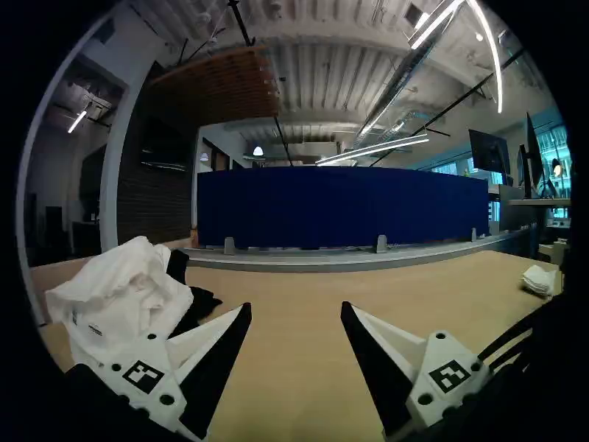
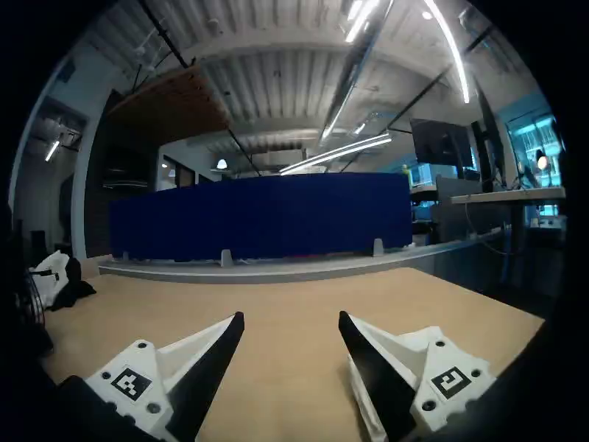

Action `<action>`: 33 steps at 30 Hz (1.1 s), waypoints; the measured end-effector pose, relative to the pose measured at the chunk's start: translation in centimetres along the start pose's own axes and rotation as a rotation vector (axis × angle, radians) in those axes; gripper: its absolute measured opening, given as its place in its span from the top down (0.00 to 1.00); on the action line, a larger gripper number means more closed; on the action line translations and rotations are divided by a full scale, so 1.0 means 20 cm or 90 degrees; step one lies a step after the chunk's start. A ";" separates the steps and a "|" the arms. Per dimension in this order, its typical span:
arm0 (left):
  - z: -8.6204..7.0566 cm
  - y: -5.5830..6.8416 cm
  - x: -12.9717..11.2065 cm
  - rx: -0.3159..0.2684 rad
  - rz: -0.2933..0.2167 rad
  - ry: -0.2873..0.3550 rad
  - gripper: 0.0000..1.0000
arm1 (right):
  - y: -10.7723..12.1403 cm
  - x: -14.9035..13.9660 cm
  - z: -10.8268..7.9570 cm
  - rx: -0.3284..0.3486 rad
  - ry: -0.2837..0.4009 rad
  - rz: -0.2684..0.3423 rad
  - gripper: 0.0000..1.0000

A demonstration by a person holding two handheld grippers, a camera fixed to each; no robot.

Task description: Fold towel

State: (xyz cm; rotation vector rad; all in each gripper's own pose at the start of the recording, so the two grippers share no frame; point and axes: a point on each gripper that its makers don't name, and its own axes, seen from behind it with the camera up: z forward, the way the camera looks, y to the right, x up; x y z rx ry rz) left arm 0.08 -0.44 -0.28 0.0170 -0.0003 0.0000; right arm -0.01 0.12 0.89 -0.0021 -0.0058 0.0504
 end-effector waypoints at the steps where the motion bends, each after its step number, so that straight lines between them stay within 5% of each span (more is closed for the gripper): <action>1: 0.00 0.00 0.00 0.000 0.000 0.000 0.10 | -0.01 0.00 0.00 0.001 0.001 -0.004 0.01; 8: 0.00 0.00 0.00 0.000 0.000 0.000 0.10 | -0.05 -0.01 0.00 0.007 0.004 -0.034 0.01; 33: 0.00 0.00 0.00 0.000 0.000 0.000 0.10 | -0.04 -0.01 0.00 0.000 0.003 -0.033 0.00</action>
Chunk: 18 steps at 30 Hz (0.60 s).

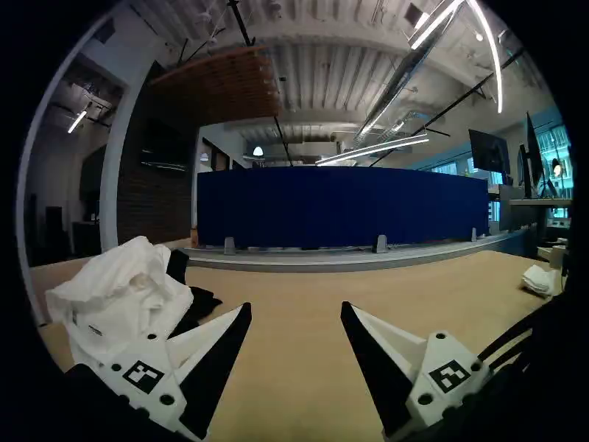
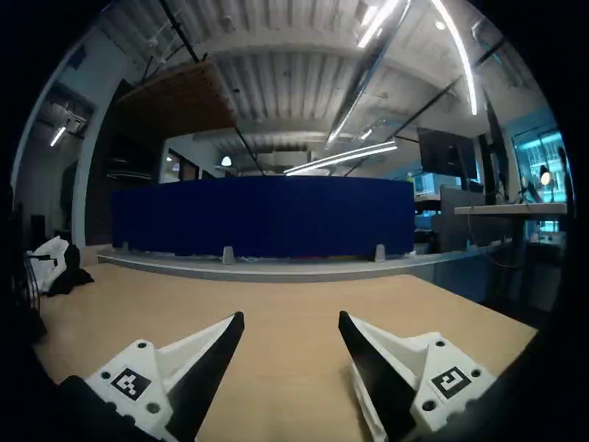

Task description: Fold towel

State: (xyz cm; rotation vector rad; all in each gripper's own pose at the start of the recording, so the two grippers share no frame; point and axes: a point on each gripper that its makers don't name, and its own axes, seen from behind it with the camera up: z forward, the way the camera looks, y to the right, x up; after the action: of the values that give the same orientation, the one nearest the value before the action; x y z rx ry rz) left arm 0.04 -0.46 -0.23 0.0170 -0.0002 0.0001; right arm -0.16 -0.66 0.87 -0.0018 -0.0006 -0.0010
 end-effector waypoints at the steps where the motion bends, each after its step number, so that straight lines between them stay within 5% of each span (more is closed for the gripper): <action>1: 0.00 0.00 0.00 0.000 0.000 0.000 0.10 | 0.00 0.00 0.00 0.000 0.000 0.000 0.00; 18: 0.00 0.00 0.00 0.000 0.000 0.000 0.10 | 0.00 0.00 -0.03 0.000 0.000 0.000 0.01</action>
State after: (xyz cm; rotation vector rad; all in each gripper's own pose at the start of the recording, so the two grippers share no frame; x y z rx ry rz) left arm 0.00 -0.46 -0.26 0.0169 -0.0002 0.0002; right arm -0.16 -0.67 0.34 -0.0013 -0.0006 -0.0009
